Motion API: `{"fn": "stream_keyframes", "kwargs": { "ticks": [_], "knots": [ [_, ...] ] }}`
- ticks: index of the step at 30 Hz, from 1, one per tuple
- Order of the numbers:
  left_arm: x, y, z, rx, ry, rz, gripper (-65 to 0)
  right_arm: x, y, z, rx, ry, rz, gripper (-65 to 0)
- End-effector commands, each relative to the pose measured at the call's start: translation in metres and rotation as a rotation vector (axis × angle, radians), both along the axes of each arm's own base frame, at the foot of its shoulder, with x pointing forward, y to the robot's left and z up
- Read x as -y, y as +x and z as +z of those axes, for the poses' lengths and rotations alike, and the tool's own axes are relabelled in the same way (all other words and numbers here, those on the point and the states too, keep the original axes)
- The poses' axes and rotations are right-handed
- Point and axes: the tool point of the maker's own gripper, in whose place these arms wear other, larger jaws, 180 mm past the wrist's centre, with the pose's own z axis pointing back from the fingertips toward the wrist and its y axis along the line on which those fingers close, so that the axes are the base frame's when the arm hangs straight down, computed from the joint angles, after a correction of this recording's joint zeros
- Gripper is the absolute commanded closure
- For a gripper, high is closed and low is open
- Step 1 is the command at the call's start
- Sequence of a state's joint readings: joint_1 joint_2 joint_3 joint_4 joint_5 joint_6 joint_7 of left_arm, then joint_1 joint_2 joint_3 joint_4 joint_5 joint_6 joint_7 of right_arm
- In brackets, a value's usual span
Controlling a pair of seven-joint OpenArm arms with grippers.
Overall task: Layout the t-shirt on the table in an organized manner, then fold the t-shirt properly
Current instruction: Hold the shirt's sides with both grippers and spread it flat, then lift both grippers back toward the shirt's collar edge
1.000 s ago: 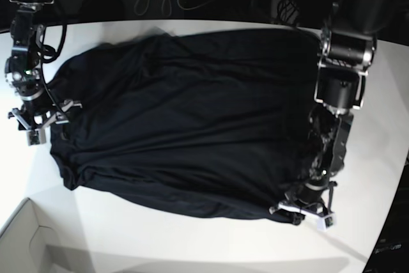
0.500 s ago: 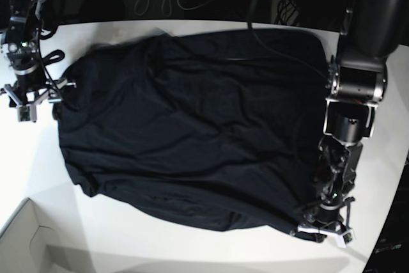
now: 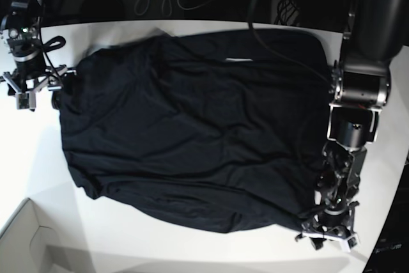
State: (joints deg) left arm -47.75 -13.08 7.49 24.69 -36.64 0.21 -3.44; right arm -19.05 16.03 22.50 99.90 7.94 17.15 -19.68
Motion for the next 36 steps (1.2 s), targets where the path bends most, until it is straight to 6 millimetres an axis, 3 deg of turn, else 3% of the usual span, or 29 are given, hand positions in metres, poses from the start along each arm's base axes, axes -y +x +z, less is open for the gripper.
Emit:
{"fn": "stream_keyframes", "kwargs": {
  "ticks": [1, 4, 7, 9, 11, 13, 17, 23, 27, 30, 36],
  "knots": [
    [-0.001, 0.011, 0.029, 0.076, -0.001, 0.002, -30.0, -0.001, 0.007, 0.018, 0.061, -0.013, 0.016, -38.3],
    [-0.003, 0.01, 0.031, 0.082, 0.0, 0.004, -32.7, -0.006, 0.004, 0.023, 0.071, -0.015, 0.026, -38.3],
    [-0.021, 0.005, 0.029, 0.078, -0.028, 0.042, -32.8, -0.016, -0.002, 0.027, 0.081, -0.007, 0.034, -38.4],
    [-0.029, -0.006, 0.008, 0.047, -0.081, 0.07, -32.8, -0.021, -0.005, 0.03, 0.089, -0.001, 0.037, -38.4],
    [-0.029, -0.016, 0.002, 0.039, -0.132, 0.062, -32.8, -0.027, -0.011, 0.027, 0.082, 0.013, 0.035, -38.4],
    [-0.037, -0.037, -0.01, 0.01, -0.147, 0.04, -32.8, -0.031, -0.017, 0.023, 0.068, 0.024, 0.034, -38.4],
    [-0.027, -0.088, -0.024, 0.023, -0.173, -0.006, -32.8, -0.037, -0.028, 0.011, 0.036, 0.052, 0.023, -38.5],
    [-0.022, -0.183, -0.053, -0.004, -0.161, -0.018, -32.8, -0.037, -0.037, -0.01, -0.01, 0.087, -0.007, -38.5],
    [-0.016, -0.234, -0.063, -0.044, -0.149, -0.038, -32.8, -0.046, -0.038, -0.024, -0.041, 0.113, 0.009, -38.5],
    [-0.024, -0.269, -0.067, -0.073, -0.136, -0.015, -32.8, -0.052, -0.039, -0.03, -0.054, 0.127, 0.017, -38.5],
    [-0.042, -0.319, -0.076, -0.145, -0.101, 0.022, -32.8, -0.064, -0.044, -0.035, -0.063, 0.16, 0.015, -38.4]
  ]
}}
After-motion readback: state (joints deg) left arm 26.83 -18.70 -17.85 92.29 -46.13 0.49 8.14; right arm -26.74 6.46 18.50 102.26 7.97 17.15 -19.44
